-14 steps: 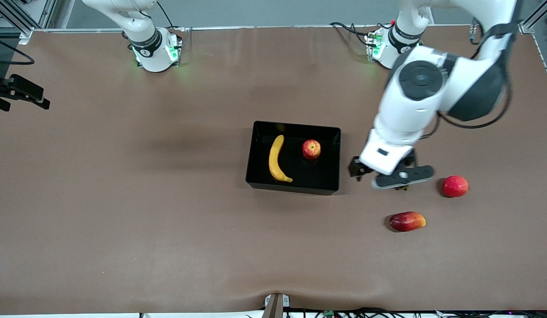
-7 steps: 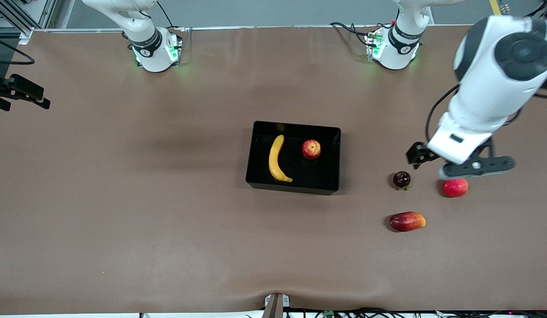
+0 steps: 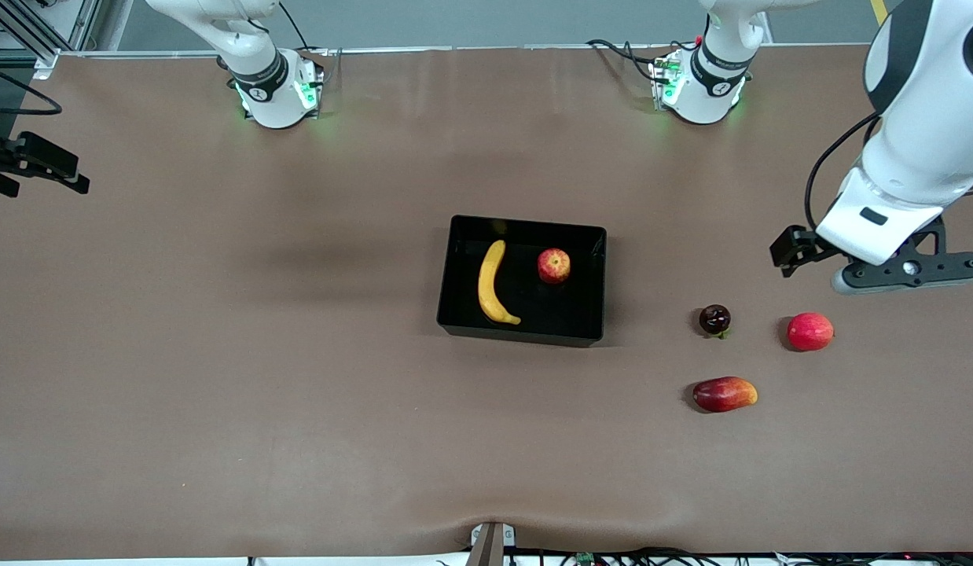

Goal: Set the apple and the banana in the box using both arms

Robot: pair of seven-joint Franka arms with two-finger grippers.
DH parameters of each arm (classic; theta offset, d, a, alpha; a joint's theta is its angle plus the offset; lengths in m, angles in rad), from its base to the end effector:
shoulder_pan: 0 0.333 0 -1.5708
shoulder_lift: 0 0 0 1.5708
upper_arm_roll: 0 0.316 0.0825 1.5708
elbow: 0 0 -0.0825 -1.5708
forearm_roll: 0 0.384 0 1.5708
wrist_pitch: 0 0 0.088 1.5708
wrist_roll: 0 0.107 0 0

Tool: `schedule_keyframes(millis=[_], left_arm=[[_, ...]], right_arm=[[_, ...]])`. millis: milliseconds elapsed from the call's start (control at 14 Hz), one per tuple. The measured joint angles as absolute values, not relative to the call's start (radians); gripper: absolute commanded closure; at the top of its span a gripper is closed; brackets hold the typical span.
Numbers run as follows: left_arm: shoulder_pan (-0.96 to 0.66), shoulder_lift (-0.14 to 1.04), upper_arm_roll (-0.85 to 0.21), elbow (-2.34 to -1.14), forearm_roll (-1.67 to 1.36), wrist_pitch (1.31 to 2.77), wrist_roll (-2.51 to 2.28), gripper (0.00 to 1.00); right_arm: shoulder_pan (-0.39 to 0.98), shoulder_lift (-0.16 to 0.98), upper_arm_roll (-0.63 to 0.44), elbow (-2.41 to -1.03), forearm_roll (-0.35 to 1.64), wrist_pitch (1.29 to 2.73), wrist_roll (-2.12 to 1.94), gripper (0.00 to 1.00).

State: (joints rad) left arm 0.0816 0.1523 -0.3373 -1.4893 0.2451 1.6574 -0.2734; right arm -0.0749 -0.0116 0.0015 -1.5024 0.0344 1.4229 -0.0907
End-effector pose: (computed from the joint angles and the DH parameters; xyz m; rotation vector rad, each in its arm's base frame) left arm 0.5961 -0.1154 0.5889 -2.9584 -0.0054 -0.1101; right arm 0.5344 -0.0352 0.6502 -3.1002 -0.0329 0.1006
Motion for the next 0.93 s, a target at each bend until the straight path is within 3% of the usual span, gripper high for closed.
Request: schedule_keyframes(millis=[641,926], left_arm=[[0.196,0.020,-0.333,-1.532,0.100,1.628,-0.024,0.00],[0.163,-0.055,-0.276,-1.625,0.068,1.624,0.058,0.00]], right_arm=[[-0.075,-0.012,0.002,-1.503,0.034,1.423,-0.091,0.00],[-0.075,-0.012,0.002,-1.503,0.034,1.422,-0.091,0.00]])
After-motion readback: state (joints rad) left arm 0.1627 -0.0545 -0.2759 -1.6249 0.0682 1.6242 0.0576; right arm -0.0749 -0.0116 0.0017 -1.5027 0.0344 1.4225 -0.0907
